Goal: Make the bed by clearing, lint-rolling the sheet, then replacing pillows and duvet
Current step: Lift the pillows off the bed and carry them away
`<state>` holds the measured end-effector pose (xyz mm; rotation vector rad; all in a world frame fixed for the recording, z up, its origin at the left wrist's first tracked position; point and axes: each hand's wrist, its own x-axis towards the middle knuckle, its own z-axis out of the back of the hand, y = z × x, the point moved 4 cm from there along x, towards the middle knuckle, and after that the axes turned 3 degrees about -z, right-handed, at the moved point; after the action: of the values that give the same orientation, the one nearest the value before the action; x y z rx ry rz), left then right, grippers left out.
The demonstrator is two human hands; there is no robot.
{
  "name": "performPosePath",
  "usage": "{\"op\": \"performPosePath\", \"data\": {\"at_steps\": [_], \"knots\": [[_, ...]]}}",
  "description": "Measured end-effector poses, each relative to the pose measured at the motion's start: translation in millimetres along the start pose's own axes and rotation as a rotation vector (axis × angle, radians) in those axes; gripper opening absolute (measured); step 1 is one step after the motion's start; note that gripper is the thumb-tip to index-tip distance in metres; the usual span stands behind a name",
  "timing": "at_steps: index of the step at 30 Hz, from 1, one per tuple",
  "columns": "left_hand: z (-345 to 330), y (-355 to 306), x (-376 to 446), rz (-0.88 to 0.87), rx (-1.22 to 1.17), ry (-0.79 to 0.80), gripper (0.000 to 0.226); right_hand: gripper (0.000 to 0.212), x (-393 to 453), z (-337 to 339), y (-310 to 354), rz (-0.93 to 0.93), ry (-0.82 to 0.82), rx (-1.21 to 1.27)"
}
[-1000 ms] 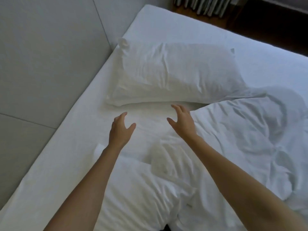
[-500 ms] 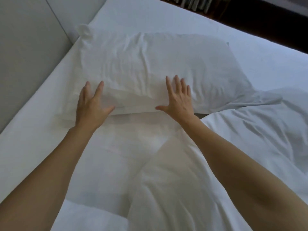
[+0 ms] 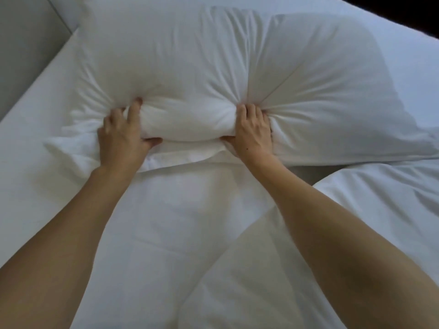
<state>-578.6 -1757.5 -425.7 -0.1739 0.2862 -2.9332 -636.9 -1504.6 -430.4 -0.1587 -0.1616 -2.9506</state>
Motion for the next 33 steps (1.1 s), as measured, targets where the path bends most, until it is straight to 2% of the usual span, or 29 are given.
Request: {"op": "performPosePath", "data": {"at_steps": [3, 7, 10, 14, 17, 19, 21, 25, 28, 33], "knots": [[-0.6, -5.7, 3.5, 0.034, -0.004, 0.016, 0.066, 0.045, 0.6, -1.5, 1.3, 0.015, 0.04, 0.009], [4.9, -9.7, -7.4, -0.006, 0.002, 0.065, 0.036, 0.038, -5.0, 2.7, 7.5, -0.024, 0.165, 0.021], [19.9, -7.7, -30.1, 0.001, -0.036, 0.105, 0.025, 0.027, -20.1, 12.3, 15.4, -0.06, 0.261, 0.046], [61.1, -9.9, -80.9, 0.026, -0.216, 0.111, 0.014, 0.024, -46.9, 53.6, 21.2, -0.101, 0.271, 0.103], [94.7, -12.8, -126.5, 0.125, -0.428, 0.09, 0.007, 0.011, -68.0, 99.9, 26.9, -0.101, 0.231, 0.203], [119.8, -8.3, -156.9, 0.256, -0.557, 0.054, 0.01, 0.009, -76.8, 138.6, 37.3, -0.061, 0.208, 0.226], [154.8, -8.3, -186.3, 0.313, -0.629, -0.011, 0.013, 0.014, -84.9, 180.6, 51.4, -0.019, 0.179, 0.269], [253.5, -20.0, -250.7, 0.283, -0.661, -0.193, 0.025, 0.022, -121.8, 250.7, 80.7, 0.031, 0.142, 0.373], [315.7, -11.9, -313.0, 0.235, -0.612, -0.251, 0.039, 0.021, -171.7, 285.7, 114.1, 0.05, 0.173, 0.423], [390.9, 35.8, -415.1, 0.256, -0.581, -0.311, 0.039, 0.019, -259.7, 350.6, 196.9, 0.112, 0.205, 0.457]]}}
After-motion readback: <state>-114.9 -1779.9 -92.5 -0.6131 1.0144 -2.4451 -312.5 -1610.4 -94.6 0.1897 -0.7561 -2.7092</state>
